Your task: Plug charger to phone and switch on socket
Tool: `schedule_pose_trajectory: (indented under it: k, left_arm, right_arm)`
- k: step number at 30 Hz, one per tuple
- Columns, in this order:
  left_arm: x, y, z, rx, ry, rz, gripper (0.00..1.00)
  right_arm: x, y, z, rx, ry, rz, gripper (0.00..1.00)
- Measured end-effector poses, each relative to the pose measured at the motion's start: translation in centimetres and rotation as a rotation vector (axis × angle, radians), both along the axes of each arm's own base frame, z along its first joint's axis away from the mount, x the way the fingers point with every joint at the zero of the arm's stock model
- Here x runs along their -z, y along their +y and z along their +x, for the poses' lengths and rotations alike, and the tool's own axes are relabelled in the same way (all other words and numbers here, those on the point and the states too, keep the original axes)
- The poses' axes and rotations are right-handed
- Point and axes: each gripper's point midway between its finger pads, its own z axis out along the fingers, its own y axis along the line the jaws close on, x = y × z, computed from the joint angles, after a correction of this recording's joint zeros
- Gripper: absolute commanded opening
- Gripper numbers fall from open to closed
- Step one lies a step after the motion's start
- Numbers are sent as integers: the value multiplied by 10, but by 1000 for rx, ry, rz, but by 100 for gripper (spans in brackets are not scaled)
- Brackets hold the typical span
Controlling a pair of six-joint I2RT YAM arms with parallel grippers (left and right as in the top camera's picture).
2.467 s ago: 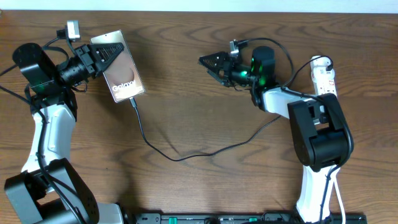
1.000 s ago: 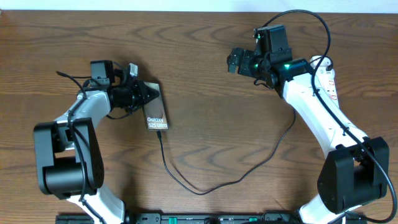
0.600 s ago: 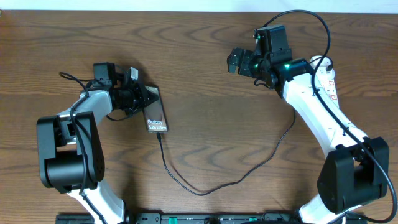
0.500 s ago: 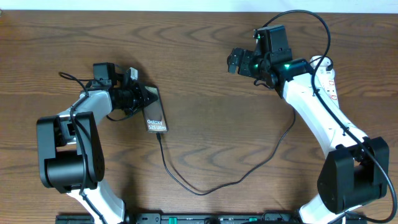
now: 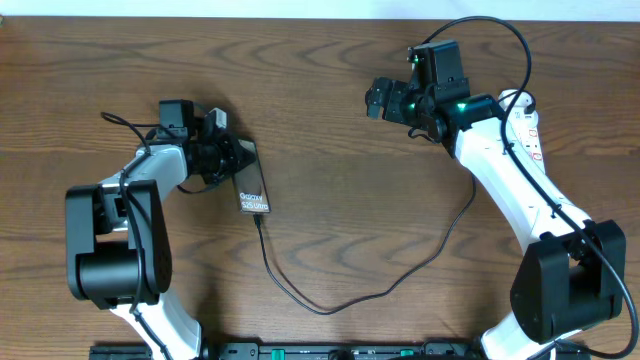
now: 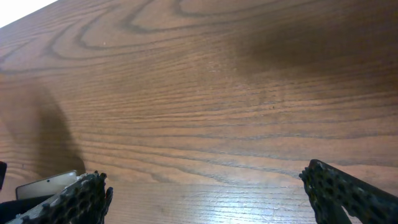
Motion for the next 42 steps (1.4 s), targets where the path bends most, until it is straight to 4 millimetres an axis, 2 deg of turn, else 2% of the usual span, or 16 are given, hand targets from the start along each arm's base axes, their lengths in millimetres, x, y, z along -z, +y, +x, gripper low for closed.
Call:
schedule_pose_trajectory:
  k: [5,21,27,37,42]
  left_arm:
    - [8,-1,-1,2,16,5,7]
    - [8,-1,-1,2,16,5,8]
    - [9,0,-1,2,19,8,26]
    - [7,-2,-1,7,16,-7,33]
    - [6,-3,-2,8,25,-14,43]
  right_arm:
    - [0,0,0,0,0,0,99]
    - [0,0,0,0,0,0,99]
    - [0,0,0,0,0,0,99]
    - [0,0,0,0,1,0,99]
    - [0,0,0,0,1,0,99]
